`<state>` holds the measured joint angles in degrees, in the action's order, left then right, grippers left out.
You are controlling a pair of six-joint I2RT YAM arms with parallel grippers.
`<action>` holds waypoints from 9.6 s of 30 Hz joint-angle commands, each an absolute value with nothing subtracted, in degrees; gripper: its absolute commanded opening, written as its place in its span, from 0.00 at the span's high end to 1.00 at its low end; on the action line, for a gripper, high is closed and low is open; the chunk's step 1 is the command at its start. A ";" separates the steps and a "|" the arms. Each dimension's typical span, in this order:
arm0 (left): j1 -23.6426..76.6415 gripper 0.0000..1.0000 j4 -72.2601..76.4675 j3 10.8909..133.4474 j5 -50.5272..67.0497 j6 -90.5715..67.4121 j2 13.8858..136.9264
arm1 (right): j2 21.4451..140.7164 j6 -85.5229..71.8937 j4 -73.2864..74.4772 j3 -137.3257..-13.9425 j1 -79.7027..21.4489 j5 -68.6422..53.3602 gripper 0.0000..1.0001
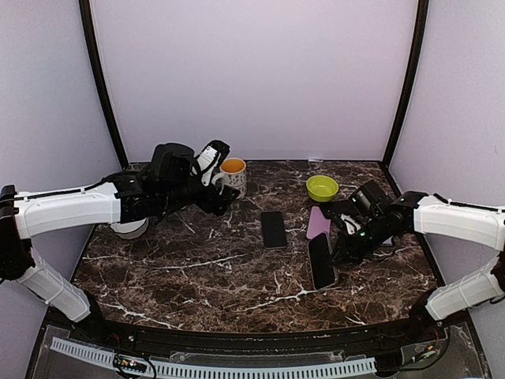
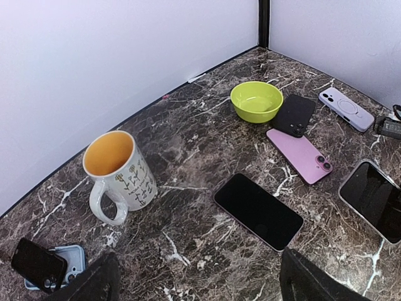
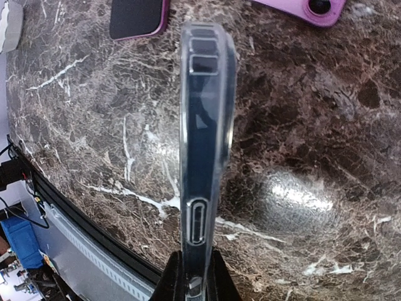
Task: Put the phone into the phone case
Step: Place the phone with the phone case at the corner of the board, then pick up the phone case, then pass from the left arm to the right
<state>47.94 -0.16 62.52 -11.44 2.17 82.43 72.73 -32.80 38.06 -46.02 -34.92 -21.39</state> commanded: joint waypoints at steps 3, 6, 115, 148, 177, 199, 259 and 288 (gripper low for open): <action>47.46 0.09 -2.16 62.59 -11.81 2.66 82.05 | 73.65 -33.87 39.43 -45.94 -34.33 -20.48 1.00; 47.44 0.09 -2.49 62.78 -11.75 2.72 81.79 | 74.21 -33.76 40.50 -46.27 -34.36 -19.44 1.00; 42.12 0.08 -7.99 67.27 -4.37 -7.28 88.20 | 83.02 -33.39 50.57 -59.33 -33.50 16.73 0.02; 18.42 0.13 -22.12 70.11 -13.84 -40.72 95.56 | 81.92 -29.92 46.95 -55.75 -33.56 16.72 0.02; 11.78 0.38 -23.14 84.04 -18.16 -42.86 115.21 | 79.07 -30.71 47.65 -54.07 -33.55 15.33 0.02; 8.53 0.48 -21.81 89.59 -15.91 -37.91 122.59 | 76.37 -32.31 49.80 -53.26 -33.57 14.99 0.01; 13.33 1.00 -7.62 84.10 -13.92 -8.00 104.53 | 76.11 -31.62 50.28 -54.71 -33.57 15.12 0.02; 26.24 1.00 -4.76 82.31 7.49 17.20 97.02 | 75.83 -31.36 49.83 -54.58 -33.53 14.77 0.01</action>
<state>25.50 -7.01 83.96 -1.54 11.29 102.15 77.23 -31.77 49.80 -53.56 -33.47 14.79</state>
